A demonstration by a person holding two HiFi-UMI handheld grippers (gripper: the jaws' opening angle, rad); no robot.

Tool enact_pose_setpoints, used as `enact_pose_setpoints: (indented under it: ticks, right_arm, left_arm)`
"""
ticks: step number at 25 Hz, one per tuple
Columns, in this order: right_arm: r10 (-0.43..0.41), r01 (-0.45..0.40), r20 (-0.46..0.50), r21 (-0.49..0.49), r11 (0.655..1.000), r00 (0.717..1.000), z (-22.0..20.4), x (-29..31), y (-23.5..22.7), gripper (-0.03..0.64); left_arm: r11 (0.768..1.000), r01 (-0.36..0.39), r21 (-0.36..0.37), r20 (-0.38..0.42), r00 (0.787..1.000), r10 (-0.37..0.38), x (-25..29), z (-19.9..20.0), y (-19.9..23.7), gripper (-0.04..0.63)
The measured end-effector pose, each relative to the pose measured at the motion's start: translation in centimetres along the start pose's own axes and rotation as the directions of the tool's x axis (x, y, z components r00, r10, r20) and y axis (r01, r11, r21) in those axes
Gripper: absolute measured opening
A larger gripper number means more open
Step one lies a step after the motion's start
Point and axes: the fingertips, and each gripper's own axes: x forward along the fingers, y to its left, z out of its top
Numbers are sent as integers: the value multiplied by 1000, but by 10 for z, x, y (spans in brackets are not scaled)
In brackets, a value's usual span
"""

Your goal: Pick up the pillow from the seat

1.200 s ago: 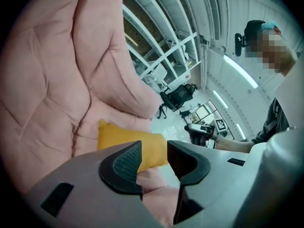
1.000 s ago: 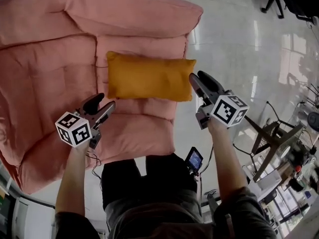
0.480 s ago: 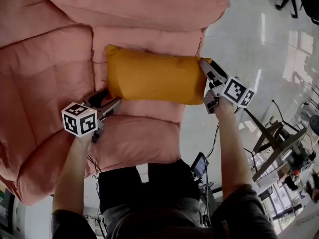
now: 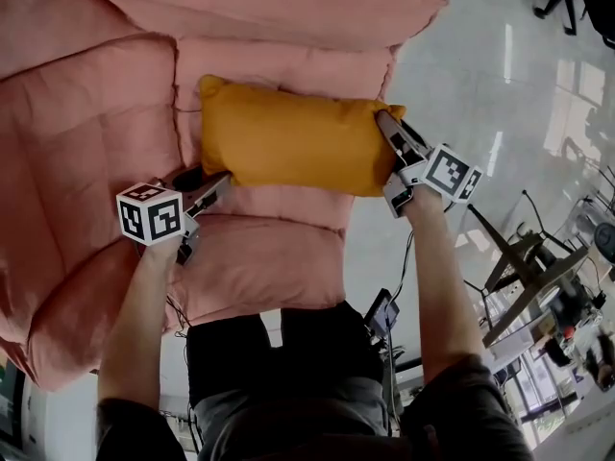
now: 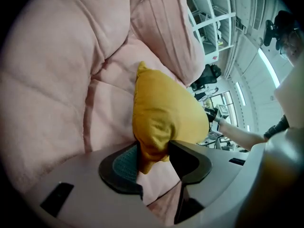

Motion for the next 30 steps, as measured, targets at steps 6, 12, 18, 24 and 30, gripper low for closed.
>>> enact_pose_setpoints:
  ticks: [6, 12, 18, 24, 30]
  right_arm:
    - [69, -67, 28, -56, 996, 997, 21, -25, 43, 112]
    - [117, -102, 111, -133, 986, 987, 69, -84, 108, 101]
    - [244, -194, 208, -233, 953, 947, 120, -172, 210, 100]
    - [343, -243, 318, -315, 918, 884, 154, -284, 317, 95]
    - [500, -288, 433, -467, 836, 750, 192, -400, 429, 91]
  left_arm:
    - [999, -7, 31, 22, 1000, 6, -27, 7, -32, 178]
    - [994, 38, 99, 176, 983, -55, -90, 40, -107, 144]
    - [979, 35, 202, 289, 953, -94, -176, 74, -199, 141]
    - [943, 7, 332, 409, 900, -150, -279, 101, -306, 138]
    - [857, -75, 510, 521, 819, -239, -383, 136, -414, 137]
